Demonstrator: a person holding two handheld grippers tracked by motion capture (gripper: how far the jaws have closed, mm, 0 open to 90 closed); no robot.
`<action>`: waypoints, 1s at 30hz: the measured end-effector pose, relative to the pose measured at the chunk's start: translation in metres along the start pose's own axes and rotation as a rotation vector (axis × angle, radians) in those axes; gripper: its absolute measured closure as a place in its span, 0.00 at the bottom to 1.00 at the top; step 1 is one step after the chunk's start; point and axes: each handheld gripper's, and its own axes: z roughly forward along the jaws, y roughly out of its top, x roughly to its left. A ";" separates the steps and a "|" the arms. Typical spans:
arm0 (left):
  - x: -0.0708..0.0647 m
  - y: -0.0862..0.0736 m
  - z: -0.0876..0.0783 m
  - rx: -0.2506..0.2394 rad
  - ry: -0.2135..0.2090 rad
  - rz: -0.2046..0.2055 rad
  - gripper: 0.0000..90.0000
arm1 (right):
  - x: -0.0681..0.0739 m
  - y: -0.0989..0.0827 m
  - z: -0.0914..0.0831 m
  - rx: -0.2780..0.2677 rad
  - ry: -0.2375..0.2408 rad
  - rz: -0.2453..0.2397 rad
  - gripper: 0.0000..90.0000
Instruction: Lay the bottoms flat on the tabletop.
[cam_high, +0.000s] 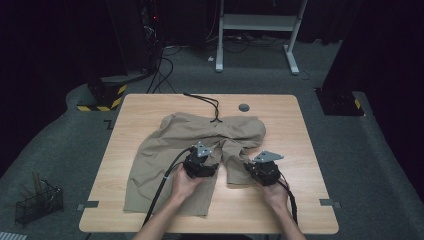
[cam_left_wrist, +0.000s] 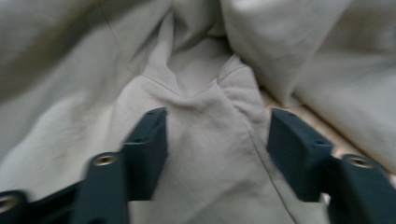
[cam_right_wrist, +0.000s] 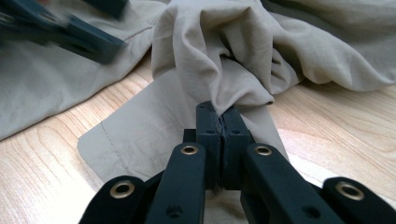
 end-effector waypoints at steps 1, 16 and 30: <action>0.002 -0.001 0.003 0.003 0.001 0.002 0.64 | -0.002 0.001 -0.002 -0.011 0.003 0.007 0.99; 0.037 -0.017 -0.051 -0.072 0.082 0.001 0.98 | -0.049 0.003 -0.034 -0.062 -0.157 0.078 0.99; 0.024 -0.026 -0.056 -0.088 0.009 0.076 0.52 | -0.039 -0.006 -0.033 -0.055 -0.148 0.107 0.62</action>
